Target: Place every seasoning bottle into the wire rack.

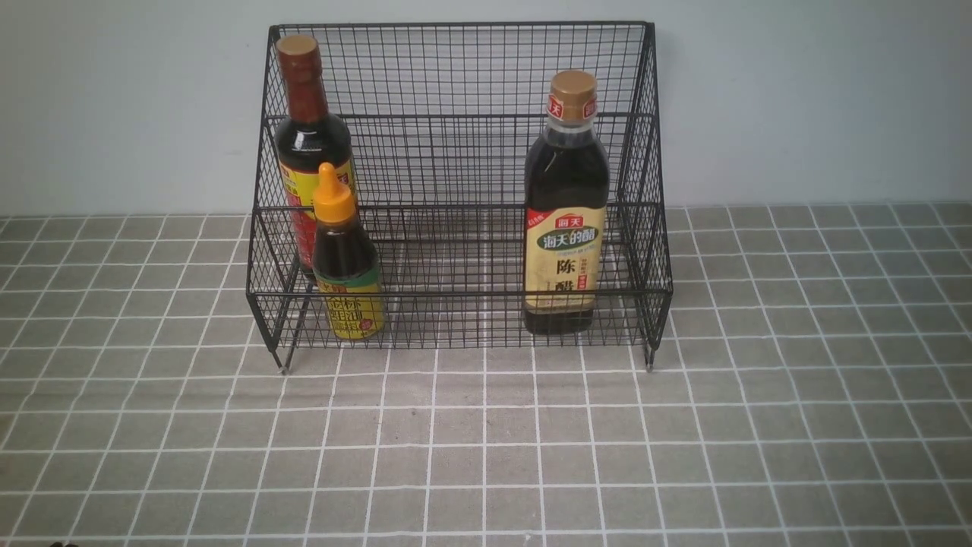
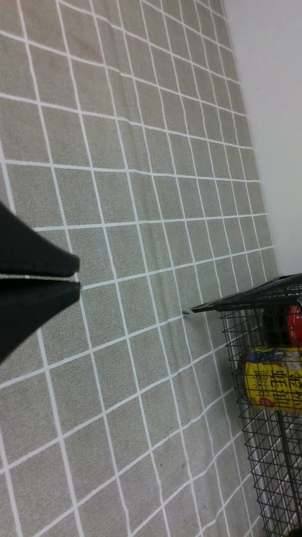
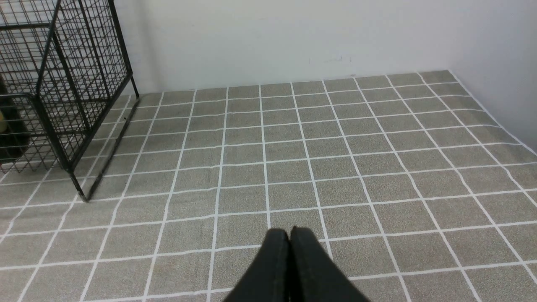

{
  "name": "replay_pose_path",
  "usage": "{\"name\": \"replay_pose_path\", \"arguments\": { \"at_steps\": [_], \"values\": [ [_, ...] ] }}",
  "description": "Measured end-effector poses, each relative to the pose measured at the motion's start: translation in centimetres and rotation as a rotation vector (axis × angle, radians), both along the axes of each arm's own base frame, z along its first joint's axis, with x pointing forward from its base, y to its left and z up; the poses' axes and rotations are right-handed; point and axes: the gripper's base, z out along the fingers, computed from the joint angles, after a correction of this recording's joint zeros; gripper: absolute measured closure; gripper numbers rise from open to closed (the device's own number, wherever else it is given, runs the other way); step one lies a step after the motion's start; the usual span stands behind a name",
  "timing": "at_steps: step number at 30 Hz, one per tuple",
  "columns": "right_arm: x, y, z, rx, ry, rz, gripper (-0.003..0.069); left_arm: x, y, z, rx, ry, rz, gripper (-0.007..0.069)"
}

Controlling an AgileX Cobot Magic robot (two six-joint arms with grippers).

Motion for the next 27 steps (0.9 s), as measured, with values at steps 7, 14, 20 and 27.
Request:
{"name": "replay_pose_path", "arguments": {
  "at_steps": [7,14,20,27],
  "values": [
    [0.00,0.00,0.00,0.000,0.000,0.000,0.0671,0.00,0.00,0.00,0.000,0.000,0.000,0.0631],
    [0.00,0.00,0.00,0.013,-0.001,-0.003,0.0672,0.00,0.00,0.00,0.000,0.000,0.000,0.0631],
    [0.00,0.01,0.00,0.019,-0.001,-0.003,0.0672,0.00,0.00,0.00,0.000,0.000,0.000,0.0631],
    [0.00,0.01,0.00,0.021,-0.001,-0.004,0.0672,0.00,0.00,0.00,0.002,0.000,-0.001,0.0631]
  ]
}}
